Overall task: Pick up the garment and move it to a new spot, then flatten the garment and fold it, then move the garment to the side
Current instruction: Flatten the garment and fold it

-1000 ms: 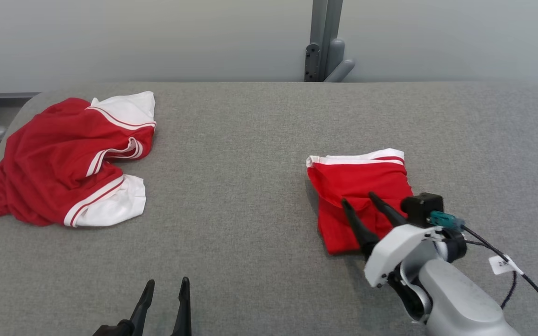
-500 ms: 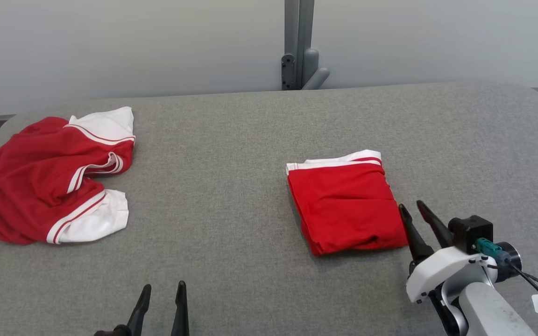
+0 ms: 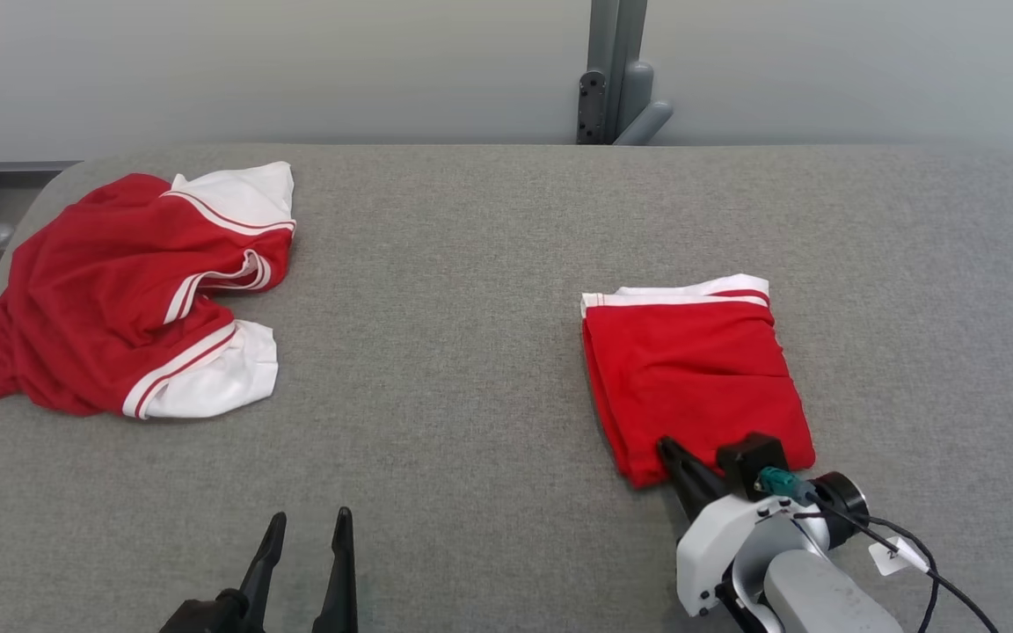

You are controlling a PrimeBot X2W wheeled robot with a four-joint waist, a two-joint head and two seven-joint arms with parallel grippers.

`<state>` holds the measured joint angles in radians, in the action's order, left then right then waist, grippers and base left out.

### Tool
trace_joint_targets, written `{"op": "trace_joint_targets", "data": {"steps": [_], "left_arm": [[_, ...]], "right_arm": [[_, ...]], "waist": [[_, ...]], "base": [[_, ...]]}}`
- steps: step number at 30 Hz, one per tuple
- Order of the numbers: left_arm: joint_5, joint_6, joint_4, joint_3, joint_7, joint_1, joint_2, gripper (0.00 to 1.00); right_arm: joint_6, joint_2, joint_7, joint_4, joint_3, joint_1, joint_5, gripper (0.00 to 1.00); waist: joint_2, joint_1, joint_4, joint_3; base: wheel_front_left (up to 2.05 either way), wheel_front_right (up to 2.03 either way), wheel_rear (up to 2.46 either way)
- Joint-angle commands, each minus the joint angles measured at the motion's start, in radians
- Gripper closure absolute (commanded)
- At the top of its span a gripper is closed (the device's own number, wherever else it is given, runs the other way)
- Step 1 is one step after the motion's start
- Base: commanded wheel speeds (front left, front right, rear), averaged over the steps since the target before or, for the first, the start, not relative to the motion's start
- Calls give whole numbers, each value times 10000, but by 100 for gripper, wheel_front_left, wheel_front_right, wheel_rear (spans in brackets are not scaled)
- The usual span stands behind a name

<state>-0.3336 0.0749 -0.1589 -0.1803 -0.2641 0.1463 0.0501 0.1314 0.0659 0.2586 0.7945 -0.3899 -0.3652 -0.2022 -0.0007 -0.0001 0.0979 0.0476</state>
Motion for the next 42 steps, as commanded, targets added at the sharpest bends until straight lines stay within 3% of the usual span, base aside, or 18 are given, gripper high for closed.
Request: {"op": "trace_joint_targets", "data": {"steps": [1, 11, 16, 20, 21, 23, 24, 32, 42], "left_arm": [[-42, -36, 1, 54, -3, -98, 15, 0], [-133, -128, 18, 209, -3, 286, 14, 0], [-158, -253, 262, 489, -3, 505, 15, 0], [-132, -309, 456, 849, -3, 661, 12, 0], [-111, -325, 508, 948, -2, 705, 14, 0], [-28, -338, 629, 1102, -3, 765, 15, 0], [12, -327, 661, 1176, -2, 797, 15, 0], [389, -29, 495, 1640, -3, 789, 15, 0], [643, 395, 22, 1927, -3, 574, 15, 0]], "right_arm": [[-14, -43, 66, 137, -261, -97, -138, 100], [-14, -140, 69, -148, -1473, 237, -934, 100], [-14, 7, 70, -1497, -1061, 801, -983, 100], [-14, 377, 70, -2860, -167, 1502, -455, 100], [-14, 457, 70, -3194, 110, 1702, -304, 90], [-14, 554, 70, -3851, 716, 2119, 16, 47], [-14, 578, 70, -4144, 1063, 2325, 160, 0], [-14, 394, 71, -5375, 3136, 3550, 1308, 0], [-14, 134, 71, -5230, 4100, 3899, 1719, 0]], "waist": [[7, 1, 147, -27], [7, 1, 123, -357], [7, 1, -104, -631], [7, 1, -359, -764], [7, 1, -425, -792], [7, 1, -556, -843], [7, 1, -613, -869], [7, 1, -931, -1063], [7, 1, -905, -1122]], "base": [[0, 0, 0], [0, 0, 0], [0, 0, 0], [0, 0, 0], [0, 0, 0], [0, 0, 0], [0, 0, 0], [0, 0, 0], [0, 0, 0]]}}
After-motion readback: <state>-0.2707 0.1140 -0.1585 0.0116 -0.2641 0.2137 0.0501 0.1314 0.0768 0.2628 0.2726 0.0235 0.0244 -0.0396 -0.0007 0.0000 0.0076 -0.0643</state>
